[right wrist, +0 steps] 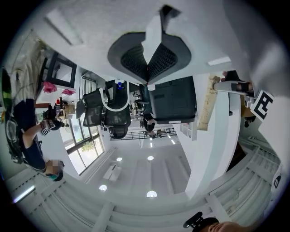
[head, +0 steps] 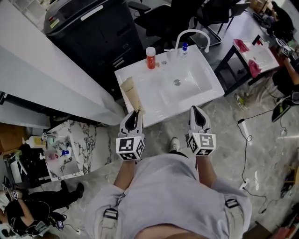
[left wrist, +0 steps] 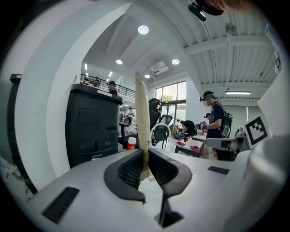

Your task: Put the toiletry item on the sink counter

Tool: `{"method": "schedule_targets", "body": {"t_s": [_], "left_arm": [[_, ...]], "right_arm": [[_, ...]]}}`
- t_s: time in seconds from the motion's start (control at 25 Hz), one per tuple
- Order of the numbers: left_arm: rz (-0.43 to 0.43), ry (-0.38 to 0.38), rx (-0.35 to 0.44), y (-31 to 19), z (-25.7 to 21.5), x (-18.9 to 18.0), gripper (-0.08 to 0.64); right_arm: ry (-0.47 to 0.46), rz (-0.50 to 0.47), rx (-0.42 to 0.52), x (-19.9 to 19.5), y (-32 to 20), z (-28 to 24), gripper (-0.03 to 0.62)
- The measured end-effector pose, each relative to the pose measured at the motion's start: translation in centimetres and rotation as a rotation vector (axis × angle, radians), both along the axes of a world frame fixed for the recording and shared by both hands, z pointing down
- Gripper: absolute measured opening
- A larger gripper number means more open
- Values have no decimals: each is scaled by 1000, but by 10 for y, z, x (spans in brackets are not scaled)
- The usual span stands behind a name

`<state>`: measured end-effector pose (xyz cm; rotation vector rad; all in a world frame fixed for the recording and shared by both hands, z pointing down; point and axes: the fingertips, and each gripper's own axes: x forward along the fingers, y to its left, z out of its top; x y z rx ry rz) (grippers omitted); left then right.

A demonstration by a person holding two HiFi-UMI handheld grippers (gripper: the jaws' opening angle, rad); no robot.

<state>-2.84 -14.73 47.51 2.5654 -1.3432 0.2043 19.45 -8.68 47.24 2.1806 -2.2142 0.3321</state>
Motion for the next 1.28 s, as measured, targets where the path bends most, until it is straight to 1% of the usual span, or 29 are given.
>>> {"method": "schedule_targets", "body": {"t_s": [0.2, 0.36, 0.44, 0.64, 0.84, 1.0, 1.28], "left_arm": [[-70, 7, 3, -20, -1, 43, 35], [-121, 8, 1, -23, -2, 67, 35], [-139, 4, -4, -25, -1, 72, 35], [-191, -22, -34, -25, 5, 59, 35], [-223, -21, -30, -33, 5, 39, 35], [-211, -10, -48, -44, 14, 22, 35], [-162, 14, -23, -73, 4, 6, 35]], "right_arm": [[21, -101, 27, 38, -35, -7, 5], [14, -174, 10, 55, -52, 1, 5], [8, -197, 0, 60, -61, 5, 5], [-14, -241, -12, 52, -78, 9, 5], [-10, -273, -24, 33, -94, 14, 5], [3, -271, -19, 14, -105, 11, 3], [5, -245, -16, -12, -126, 6, 5]]}}
